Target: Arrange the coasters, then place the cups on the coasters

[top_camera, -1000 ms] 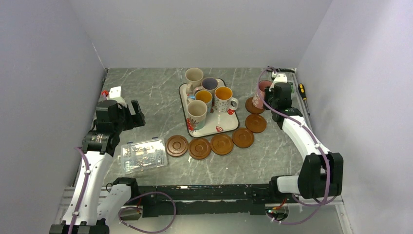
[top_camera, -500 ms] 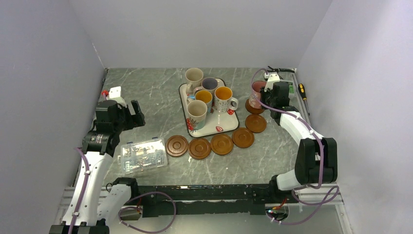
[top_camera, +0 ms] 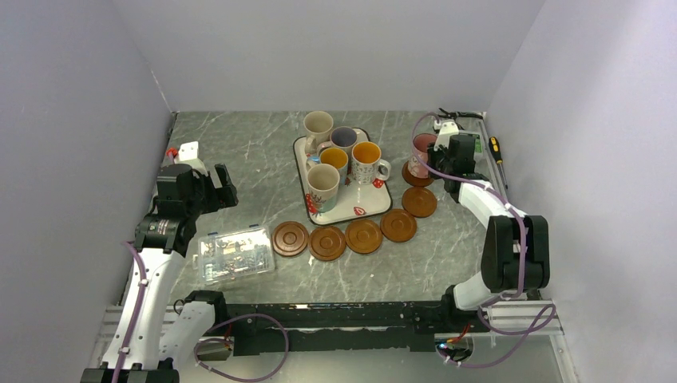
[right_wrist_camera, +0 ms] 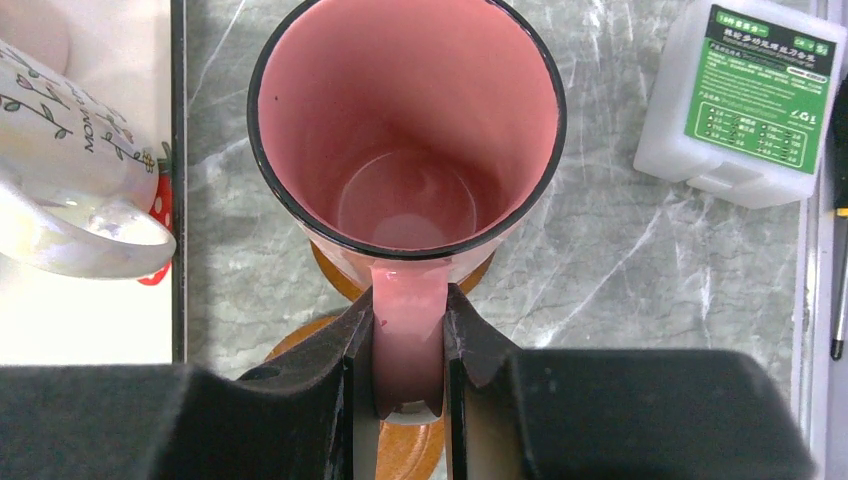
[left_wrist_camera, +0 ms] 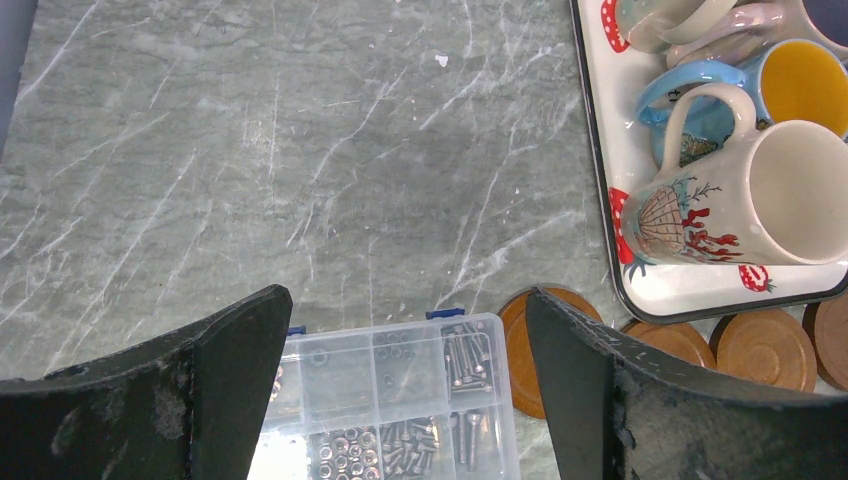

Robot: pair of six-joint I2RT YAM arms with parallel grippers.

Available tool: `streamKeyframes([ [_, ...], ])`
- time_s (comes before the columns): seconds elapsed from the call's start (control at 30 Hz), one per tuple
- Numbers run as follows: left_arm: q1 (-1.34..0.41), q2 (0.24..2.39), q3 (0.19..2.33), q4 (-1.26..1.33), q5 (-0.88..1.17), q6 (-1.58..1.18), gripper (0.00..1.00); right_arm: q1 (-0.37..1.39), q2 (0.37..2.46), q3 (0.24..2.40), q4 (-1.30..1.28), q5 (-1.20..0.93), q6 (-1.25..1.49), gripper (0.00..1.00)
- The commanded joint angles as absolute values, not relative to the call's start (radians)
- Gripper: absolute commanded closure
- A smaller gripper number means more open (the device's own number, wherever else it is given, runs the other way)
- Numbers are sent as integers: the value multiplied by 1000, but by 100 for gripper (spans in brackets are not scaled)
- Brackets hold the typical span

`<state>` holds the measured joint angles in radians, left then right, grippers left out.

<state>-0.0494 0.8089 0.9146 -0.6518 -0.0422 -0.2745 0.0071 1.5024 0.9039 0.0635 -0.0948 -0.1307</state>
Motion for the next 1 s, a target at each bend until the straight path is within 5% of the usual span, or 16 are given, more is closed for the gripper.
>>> streamKeyframes([
  [0.0,-53,797,926,-623,-45,-275,6,3,1480,919,254,-133,-148,100],
  [0.97,-52,796,923,-622,-31,-275,6,-33,1539,925,267,-198,-196,100],
])
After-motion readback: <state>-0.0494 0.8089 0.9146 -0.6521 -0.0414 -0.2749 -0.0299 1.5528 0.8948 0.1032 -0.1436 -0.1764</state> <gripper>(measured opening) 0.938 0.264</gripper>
